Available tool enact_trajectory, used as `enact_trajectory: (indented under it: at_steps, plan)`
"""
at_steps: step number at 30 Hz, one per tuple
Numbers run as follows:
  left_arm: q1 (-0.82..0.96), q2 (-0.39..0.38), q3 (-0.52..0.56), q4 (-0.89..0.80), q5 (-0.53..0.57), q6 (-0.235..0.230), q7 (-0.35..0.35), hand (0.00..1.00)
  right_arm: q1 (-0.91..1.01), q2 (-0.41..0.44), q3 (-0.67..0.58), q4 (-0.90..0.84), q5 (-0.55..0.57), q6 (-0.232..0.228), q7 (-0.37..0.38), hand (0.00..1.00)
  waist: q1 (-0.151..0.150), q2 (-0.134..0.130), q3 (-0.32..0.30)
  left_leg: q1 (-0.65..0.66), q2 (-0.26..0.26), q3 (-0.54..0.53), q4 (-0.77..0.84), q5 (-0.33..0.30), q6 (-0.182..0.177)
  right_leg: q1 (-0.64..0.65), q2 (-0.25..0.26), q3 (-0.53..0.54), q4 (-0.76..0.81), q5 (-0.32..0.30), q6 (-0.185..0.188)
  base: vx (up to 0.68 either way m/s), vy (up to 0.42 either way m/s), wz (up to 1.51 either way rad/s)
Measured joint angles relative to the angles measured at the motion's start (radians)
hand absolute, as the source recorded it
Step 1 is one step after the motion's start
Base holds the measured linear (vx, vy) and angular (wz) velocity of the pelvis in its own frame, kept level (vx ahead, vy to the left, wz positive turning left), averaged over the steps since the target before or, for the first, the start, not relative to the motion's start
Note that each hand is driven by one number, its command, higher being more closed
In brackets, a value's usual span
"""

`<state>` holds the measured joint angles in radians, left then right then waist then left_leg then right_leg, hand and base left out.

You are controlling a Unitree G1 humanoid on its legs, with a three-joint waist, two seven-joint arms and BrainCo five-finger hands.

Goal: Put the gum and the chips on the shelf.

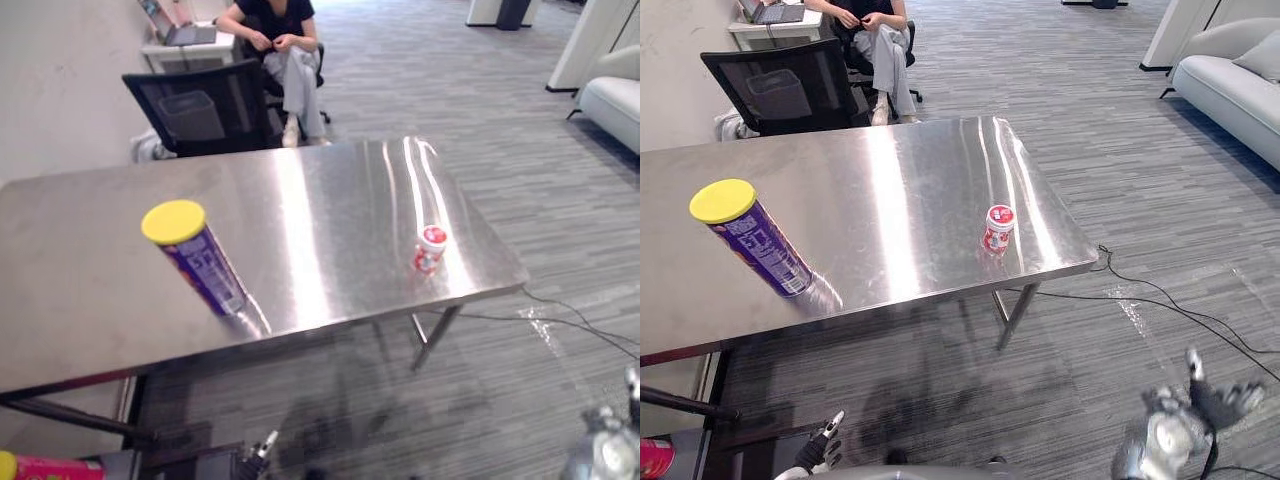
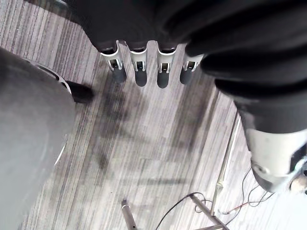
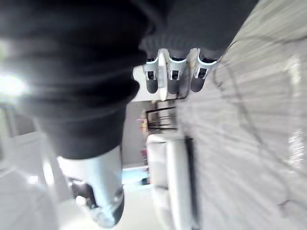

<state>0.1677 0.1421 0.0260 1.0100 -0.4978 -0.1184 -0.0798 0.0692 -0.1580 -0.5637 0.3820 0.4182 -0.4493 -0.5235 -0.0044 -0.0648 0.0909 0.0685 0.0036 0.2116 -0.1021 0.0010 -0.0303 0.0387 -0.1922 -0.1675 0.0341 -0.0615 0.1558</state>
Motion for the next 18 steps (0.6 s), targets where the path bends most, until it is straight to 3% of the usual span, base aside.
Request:
enact_trajectory:
  at_steps: [4,9,14,18]
  plan:
    - [0.015,-0.003,-0.001,-0.036,0.001,0.017,0.015,0.00,-0.014,0.001,0.055,-0.193,-0.060,0.006,0.018,0.00,-0.001,-0.001,0.000,-0.014,0.001,-0.002,0.000,-0.001,-0.001,-0.003,0.003,-0.002,-0.016,0.006,0.000,0.02,-0.003,0.03]
    - [0.015,-0.003,-0.001,-0.038,0.011,0.019,0.033,0.00,-0.020,0.001,0.228,-0.436,-0.068,0.056,0.201,0.00,-0.003,-0.001,0.000,-0.020,0.001,-0.004,0.003,-0.001,-0.001,-0.001,0.006,-0.004,-0.032,0.013,0.001,0.02,-0.005,-0.01]
    - [0.015,-0.003,0.000,-0.043,0.042,0.004,0.033,0.00,-0.021,-0.001,0.291,-0.448,-0.064,0.094,0.392,0.00,-0.003,0.000,0.000,-0.031,0.001,-0.010,0.006,-0.001,-0.001,-0.004,0.006,-0.016,-0.033,0.013,0.001,0.02,-0.009,0.06]
    - [0.017,-0.003,0.000,-0.042,0.042,-0.004,0.033,0.00,-0.007,-0.009,0.345,-0.443,-0.033,0.128,0.499,0.00,-0.009,-0.001,0.000,-0.031,0.001,-0.019,0.006,-0.001,-0.001,-0.001,0.005,-0.021,-0.033,0.013,0.001,0.00,-0.006,0.03]
